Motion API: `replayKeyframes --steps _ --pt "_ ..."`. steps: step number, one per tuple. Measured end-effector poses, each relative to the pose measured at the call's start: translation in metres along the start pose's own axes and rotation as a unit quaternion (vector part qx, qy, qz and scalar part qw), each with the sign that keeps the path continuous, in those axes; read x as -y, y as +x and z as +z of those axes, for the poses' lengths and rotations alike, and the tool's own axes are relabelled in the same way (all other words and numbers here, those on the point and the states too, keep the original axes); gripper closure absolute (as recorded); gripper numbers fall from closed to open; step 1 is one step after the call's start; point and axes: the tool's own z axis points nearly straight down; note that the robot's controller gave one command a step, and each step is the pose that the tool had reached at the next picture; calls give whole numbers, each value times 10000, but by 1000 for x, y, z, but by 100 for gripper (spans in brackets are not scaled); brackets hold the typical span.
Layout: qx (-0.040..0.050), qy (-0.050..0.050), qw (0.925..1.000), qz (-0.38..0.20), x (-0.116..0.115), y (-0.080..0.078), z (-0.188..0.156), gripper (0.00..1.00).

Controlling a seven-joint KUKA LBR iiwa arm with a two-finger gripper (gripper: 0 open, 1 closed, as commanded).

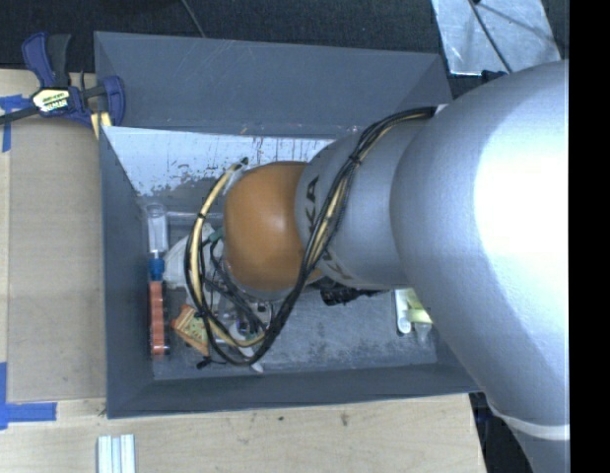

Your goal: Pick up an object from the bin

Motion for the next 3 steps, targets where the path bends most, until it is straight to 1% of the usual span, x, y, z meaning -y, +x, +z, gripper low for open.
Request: replayKeyframes --steps 1,2,3 --pt "72 -9 9643 -2646 20 16 -3 100" --pt "71 -10 9644 -2644 20 16 -3 100" --pt "11 -4 9683 -2499 57 10 -10 100"
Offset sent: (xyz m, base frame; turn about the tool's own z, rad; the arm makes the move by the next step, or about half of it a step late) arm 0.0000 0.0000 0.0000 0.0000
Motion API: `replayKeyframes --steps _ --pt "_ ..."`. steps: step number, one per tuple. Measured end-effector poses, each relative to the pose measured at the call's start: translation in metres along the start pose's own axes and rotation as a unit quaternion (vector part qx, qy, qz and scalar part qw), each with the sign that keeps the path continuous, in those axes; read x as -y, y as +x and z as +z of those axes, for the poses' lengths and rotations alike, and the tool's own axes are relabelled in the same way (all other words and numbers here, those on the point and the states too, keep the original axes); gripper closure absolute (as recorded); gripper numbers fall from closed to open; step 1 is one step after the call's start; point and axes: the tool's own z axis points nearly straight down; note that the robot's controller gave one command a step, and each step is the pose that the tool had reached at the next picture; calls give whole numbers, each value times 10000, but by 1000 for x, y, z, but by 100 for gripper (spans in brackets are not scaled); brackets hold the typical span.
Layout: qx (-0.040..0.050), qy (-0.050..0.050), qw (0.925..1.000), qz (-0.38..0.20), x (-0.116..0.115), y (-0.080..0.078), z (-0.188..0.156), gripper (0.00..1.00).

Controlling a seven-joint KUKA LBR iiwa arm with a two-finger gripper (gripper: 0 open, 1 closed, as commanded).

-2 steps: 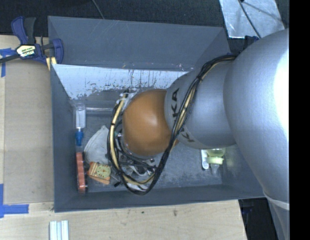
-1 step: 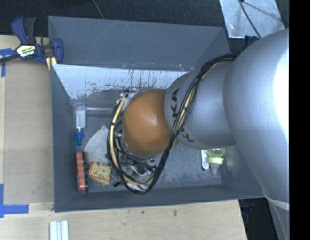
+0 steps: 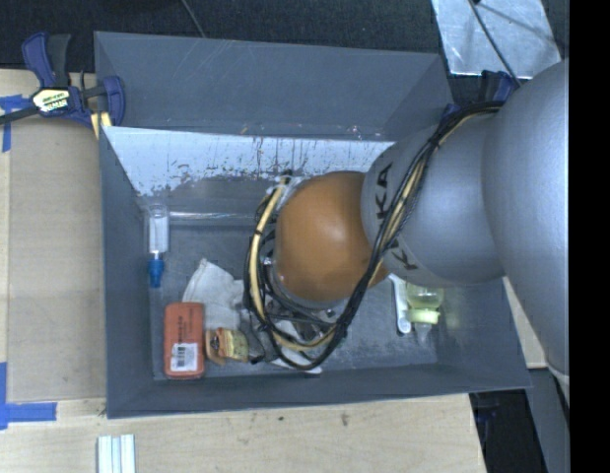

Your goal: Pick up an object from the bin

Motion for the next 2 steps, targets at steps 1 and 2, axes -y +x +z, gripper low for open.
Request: replayKeyframes --steps 1,2 --pt "-6 17 9999 105 7 -14 -10 100" --pt "-9 6 9961 878 -8 -7 -25 0"
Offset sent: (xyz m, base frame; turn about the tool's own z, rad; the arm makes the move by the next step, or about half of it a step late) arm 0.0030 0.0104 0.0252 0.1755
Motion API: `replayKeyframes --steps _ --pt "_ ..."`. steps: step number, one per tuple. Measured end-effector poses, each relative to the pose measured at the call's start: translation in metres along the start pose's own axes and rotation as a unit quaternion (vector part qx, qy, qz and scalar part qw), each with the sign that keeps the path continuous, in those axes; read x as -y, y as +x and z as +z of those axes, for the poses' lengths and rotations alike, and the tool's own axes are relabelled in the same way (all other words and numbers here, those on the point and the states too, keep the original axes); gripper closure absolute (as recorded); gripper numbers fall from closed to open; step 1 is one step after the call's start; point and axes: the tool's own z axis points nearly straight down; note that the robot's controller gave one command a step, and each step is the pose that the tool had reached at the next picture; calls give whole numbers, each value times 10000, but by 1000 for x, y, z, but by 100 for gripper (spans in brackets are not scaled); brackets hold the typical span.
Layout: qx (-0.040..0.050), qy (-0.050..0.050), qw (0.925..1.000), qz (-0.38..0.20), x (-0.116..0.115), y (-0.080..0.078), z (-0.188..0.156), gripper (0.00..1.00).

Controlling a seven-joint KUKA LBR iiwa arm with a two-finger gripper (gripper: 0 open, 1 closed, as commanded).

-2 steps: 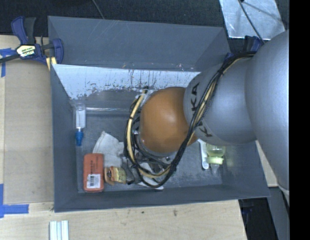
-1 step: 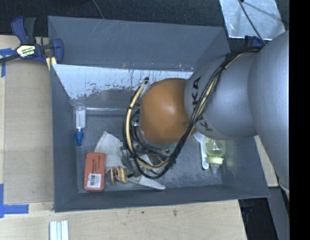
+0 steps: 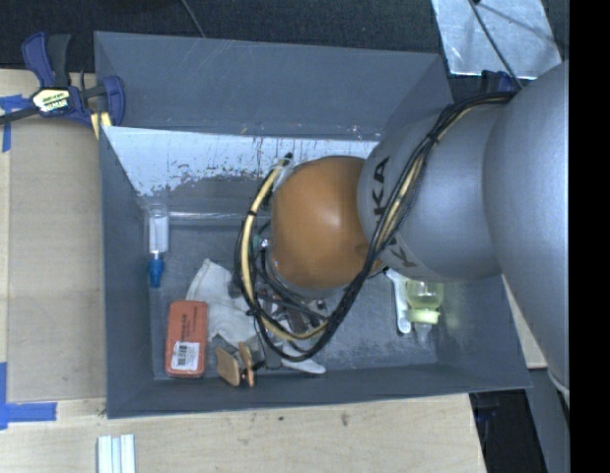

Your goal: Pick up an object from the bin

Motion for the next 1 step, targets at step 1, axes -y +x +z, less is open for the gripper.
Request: replayKeyframes --steps 1 --pt "-2 -1 10000 1 0 0 0 0"
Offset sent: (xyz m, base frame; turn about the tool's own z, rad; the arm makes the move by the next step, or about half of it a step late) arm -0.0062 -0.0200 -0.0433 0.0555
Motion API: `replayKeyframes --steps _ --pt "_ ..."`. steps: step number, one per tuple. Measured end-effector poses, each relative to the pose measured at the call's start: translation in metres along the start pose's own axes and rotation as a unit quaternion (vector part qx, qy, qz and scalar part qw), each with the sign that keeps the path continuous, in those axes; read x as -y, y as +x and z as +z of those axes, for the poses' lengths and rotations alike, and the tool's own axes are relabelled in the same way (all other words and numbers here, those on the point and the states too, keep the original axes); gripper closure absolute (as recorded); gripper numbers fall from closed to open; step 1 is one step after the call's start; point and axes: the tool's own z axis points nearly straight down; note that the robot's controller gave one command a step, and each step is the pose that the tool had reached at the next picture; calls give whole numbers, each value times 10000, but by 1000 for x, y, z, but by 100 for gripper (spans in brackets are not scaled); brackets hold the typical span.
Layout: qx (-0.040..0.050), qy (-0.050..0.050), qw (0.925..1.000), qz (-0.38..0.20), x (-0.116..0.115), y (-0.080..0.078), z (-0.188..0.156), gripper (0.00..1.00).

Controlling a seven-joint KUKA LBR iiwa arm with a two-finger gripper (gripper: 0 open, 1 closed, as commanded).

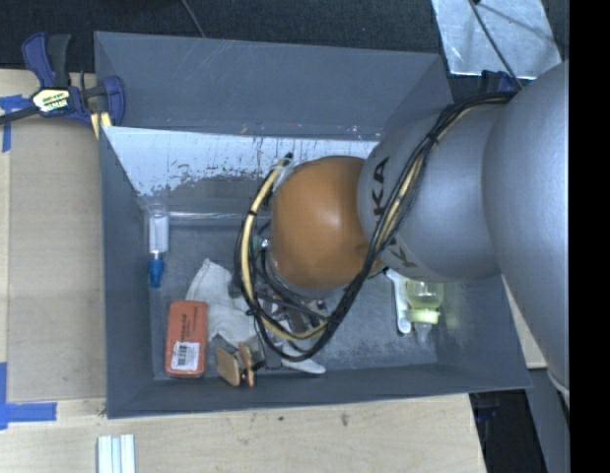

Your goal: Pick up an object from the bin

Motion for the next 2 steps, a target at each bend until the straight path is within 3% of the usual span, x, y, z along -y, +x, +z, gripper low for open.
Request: replayKeyframes --steps 1,2 --pt "18 -2 9998 177 12 6 28 0" --pt "59 -4 9907 1356 13 -6 40 100"
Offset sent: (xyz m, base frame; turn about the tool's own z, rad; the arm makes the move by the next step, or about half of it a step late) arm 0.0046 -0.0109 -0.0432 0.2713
